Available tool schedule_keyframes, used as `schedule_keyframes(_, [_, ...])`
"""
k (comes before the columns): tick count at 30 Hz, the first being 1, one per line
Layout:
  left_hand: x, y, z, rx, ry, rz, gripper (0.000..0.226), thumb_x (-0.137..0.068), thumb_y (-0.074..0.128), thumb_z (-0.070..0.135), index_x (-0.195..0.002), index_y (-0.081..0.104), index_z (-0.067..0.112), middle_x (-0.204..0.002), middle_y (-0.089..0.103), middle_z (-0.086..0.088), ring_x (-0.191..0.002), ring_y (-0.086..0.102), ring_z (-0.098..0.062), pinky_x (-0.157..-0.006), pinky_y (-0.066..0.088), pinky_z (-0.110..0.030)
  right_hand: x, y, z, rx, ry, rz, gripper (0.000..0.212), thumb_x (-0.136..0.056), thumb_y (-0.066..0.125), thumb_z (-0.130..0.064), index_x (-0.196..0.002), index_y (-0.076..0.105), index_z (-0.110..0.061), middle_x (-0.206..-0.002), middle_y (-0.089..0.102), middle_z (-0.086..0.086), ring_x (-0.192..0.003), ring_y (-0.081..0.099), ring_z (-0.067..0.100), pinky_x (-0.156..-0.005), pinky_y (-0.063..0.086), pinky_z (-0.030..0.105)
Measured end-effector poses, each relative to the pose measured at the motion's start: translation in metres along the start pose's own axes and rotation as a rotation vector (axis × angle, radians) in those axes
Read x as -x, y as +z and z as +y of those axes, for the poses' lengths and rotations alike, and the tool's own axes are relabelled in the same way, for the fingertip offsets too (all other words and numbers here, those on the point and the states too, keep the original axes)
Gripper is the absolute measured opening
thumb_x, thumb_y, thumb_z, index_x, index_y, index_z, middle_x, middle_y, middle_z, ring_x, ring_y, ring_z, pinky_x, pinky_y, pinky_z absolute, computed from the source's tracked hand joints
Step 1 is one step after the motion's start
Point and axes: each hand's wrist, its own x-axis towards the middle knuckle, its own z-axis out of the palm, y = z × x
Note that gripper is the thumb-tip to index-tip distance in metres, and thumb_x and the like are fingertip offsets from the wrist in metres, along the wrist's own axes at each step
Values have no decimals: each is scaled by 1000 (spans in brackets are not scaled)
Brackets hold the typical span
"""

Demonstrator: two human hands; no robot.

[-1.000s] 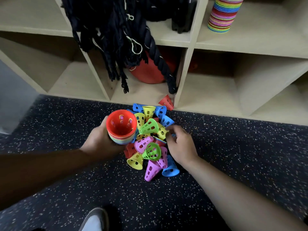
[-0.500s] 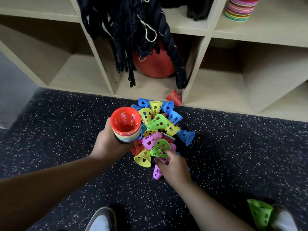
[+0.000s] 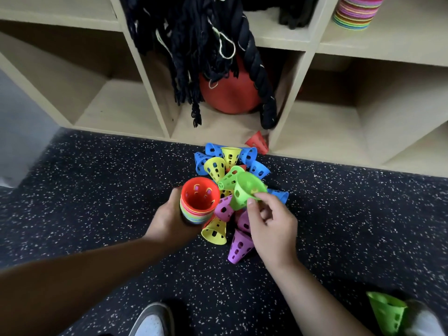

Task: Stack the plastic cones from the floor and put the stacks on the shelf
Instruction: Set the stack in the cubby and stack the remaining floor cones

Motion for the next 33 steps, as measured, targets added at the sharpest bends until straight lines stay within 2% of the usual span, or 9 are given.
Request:
schedule_keyframes(3, [-5, 12, -1, 4, -9, 5, 71, -62, 92, 45, -115, 46, 34, -94, 71, 13, -85, 68, -1, -74, 55, -25, -11, -10, -29, -117, -155, 10, 15, -89, 68, -22, -97, 72, -9, -68, 59, -6, -55, 49, 3, -53, 43, 16])
schedule_keyframes(5, [-8, 17, 1, -4, 8, 7, 70, -64, 90, 42, -117, 46, 30, -94, 70, 12, -83, 68, -4, -71, 52, -21, -18, -16, -46, -155, -242, -12, 12, -90, 68, -15, -97, 71, -5, -73, 62, 1, -57, 52, 6, -54, 43, 16])
schedule_keyframes(8, [-8, 21, 5, 6, 30, 1, 68, -66, 90, 36, -118, 46, 30, -87, 65, 18, -73, 61, 10, -60, 42, -2, -22, -18, -62, -156, -341, -103, 13, -90, 68, -13, -98, 71, -3, -78, 64, 4, -57, 55, 11, -56, 43, 15])
schedule_keyframes(12, [-5, 26, 5, 69, 41, 1, 66, -65, 90, 26, -117, 49, 28, -85, 66, 20, -74, 61, 20, -62, 43, -1, -19, -13, -54, -78, -370, -352, 27, -90, 69, -27, -112, 71, -12, -82, 63, -3, -50, 54, 14, -56, 48, 22])
schedule_keyframes(15, [-4, 30, 4, 67, 57, 24, 64, -65, 91, 27, -107, 45, 41, -85, 66, 21, -77, 61, 20, -64, 41, 1, -19, -13, -24, -68, -302, -297, 32, -92, 63, -28, -120, 68, -13, -80, 63, -5, -50, 51, 12, -51, 47, 22])
schedule_keyframes(18, [-5, 30, 1, 33, 44, 21, 67, -64, 91, 37, -111, 43, 41, -89, 67, 23, -79, 63, 14, -64, 43, -1, -17, -13, 18, 151, -182, -224, 30, -88, 58, -33, -110, 69, -16, -85, 65, -9, -59, 51, 1, -59, 52, 27])
schedule_keyframes(22, [-5, 28, -7, 31, 17, 45, 76, -64, 92, 38, -118, 40, 43, -90, 63, 30, -79, 57, 25, -66, 39, 4, -7, 1, 54, 481, -91, -438, 31, -79, 71, -40, -99, 64, -17, -99, 59, -3, -75, 64, 21, -58, 45, 26])
schedule_keyframes(27, [-7, 25, -13, 27, -1, 40, 78, -63, 93, 38, -120, 41, 44, -90, 64, 31, -83, 58, 24, -65, 41, 2, -11, 34, 56, 648, -150, -555, 58, -75, 76, -47, -124, 58, -22, -116, 51, 7, -102, 60, 28, -66, 53, 33])
schedule_keyframes(33, [-13, 22, -9, 28, -8, 48, 78, -61, 94, 33, -119, 42, 38, -85, 61, 30, -77, 55, 27, -62, 38, 4, -22, 64, 53, 896, -253, -642, 66, -67, 79, -58, -114, 62, -15, -119, 53, 12, -101, 59, 31, -57, 52, 33])
